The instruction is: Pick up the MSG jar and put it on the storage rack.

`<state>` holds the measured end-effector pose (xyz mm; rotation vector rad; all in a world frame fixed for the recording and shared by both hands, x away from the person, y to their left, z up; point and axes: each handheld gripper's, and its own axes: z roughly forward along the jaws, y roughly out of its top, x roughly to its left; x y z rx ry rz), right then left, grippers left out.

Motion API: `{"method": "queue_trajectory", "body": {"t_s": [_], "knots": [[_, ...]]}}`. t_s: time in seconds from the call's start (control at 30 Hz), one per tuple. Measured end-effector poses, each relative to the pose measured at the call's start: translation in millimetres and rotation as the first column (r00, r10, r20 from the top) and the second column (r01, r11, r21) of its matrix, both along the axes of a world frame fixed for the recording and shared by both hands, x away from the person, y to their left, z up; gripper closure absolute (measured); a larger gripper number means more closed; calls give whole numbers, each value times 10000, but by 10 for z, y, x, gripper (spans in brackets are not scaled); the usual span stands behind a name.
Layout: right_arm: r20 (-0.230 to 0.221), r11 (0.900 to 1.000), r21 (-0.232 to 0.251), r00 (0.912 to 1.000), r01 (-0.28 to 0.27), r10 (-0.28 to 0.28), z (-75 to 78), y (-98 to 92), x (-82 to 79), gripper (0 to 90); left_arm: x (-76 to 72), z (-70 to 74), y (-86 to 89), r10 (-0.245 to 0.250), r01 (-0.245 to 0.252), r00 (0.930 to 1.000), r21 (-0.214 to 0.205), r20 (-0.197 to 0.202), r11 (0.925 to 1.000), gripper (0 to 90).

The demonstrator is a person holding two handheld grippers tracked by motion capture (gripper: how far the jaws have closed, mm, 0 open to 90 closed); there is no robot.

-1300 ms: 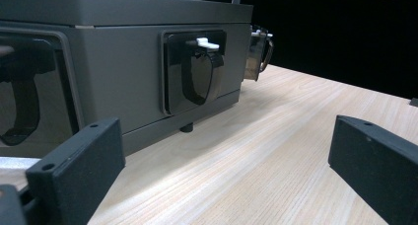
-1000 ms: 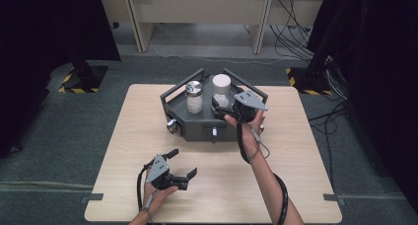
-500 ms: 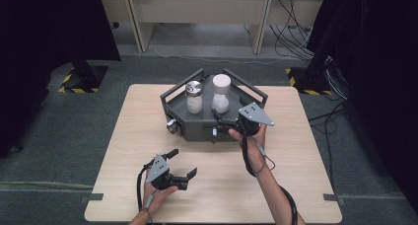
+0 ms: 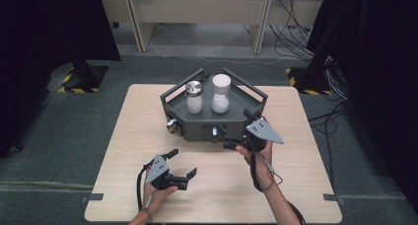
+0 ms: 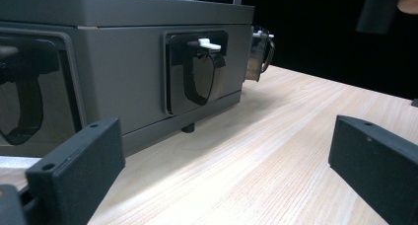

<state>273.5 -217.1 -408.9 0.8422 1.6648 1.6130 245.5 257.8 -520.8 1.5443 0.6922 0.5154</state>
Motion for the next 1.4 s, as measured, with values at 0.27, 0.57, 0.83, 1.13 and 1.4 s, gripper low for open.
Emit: {"method": "queue_trajectory", "body": {"t_s": [0.27, 0.57, 0.83, 1.13, 1.4], "knots": [[-69, 9999, 80, 9999, 102, -102, -139, -171, -183, 6, 0, 0, 0, 20, -20, 10000, 29, -4, 10000, 0], [-175, 10000, -43, 9998, -48, 47, -273, -261, -335, 6, -3, -3, -1, 26, -26, 10000, 21, 23, 10000, 0], [-258, 9992, -188, 9991, -353, 348, -382, -275, -423, 6, -4, -2, 0, 40, -40, 10000, 19, 28, 10000, 0], [-542, 9983, -286, 9973, -517, 500, -542, -289, -498, 7, -5, -1, 0, 58, -58, 10000, 19, 26, 10000, 0], [-737, 9976, -295, 9955, -627, 604, -673, -291, -525, 8, -9, -2, 0, 66, -66, 10000, 27, 18, 10000, 0]]}}
